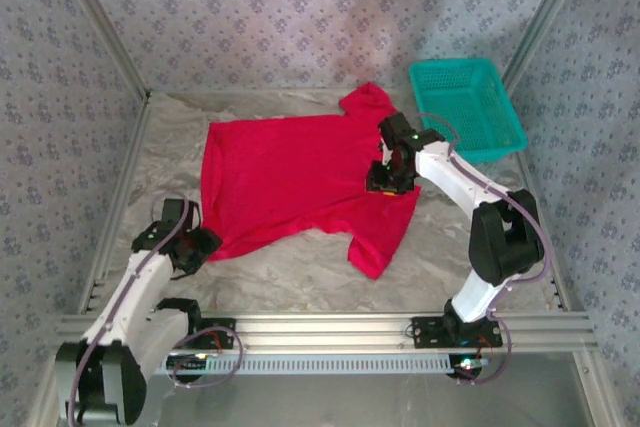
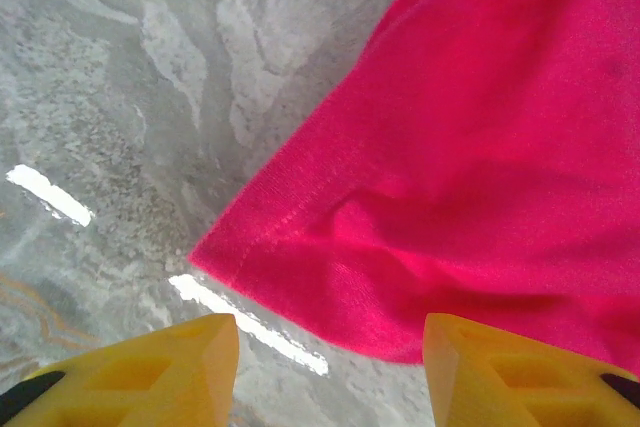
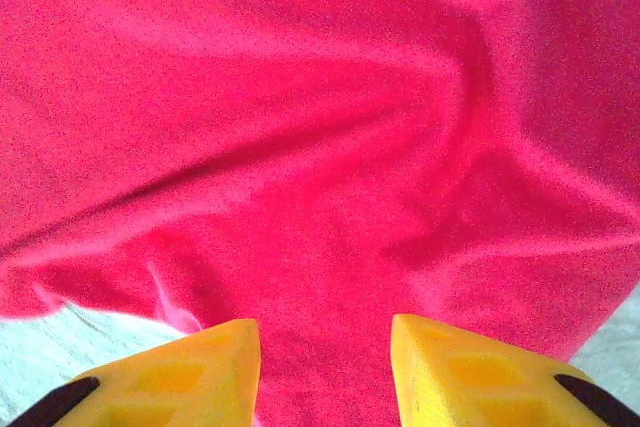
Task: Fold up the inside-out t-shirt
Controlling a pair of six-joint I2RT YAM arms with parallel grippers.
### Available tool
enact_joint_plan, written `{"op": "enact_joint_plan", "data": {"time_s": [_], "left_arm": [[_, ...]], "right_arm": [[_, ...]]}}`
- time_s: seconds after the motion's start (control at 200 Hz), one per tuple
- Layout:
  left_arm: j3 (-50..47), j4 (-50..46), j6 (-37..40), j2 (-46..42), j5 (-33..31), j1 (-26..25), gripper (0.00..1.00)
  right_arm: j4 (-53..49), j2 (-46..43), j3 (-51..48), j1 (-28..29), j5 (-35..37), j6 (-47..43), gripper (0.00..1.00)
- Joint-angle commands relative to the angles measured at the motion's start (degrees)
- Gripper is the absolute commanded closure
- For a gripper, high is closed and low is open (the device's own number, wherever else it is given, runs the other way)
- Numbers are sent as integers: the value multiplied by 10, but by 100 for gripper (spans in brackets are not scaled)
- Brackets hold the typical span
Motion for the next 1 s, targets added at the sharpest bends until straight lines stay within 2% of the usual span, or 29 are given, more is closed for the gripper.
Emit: {"op": "enact_joint_plan", "data": {"time_s": [0.0,0.095,0.16,0.2,0.305,0.395,0.54,0.685,0.8,0.889,0.994], "left_arm": [[-11,51,-10,29,-6,-4,49],[-13,81,-9,58,-22,-3,49],[-12,108,-4,83,-25,-1,54],[-11,126,-1,102,-26,0,64],[11,142,19,160,-24,17,100],[41,142,35,198,-22,32,100],[100,175,59,254,-20,62,100],[223,174,92,380,-11,79,100],[303,148,118,457,-19,82,100],[324,141,131,474,-21,82,100],[310,138,135,457,-3,80,100]], "right_arm": [[-19,-8,-46,12,-45,7,59],[4,2,-98,15,-59,17,59],[27,16,-116,13,-65,25,59],[40,28,-119,11,-63,33,60],[61,71,-95,-3,-37,39,60],[65,116,-62,-19,-21,42,60],[66,198,45,-41,22,47,60],[25,322,226,-66,48,29,61],[-39,393,369,-77,30,10,61],[-68,378,411,-74,19,0,59],[-68,294,356,-59,22,-12,49]]}}
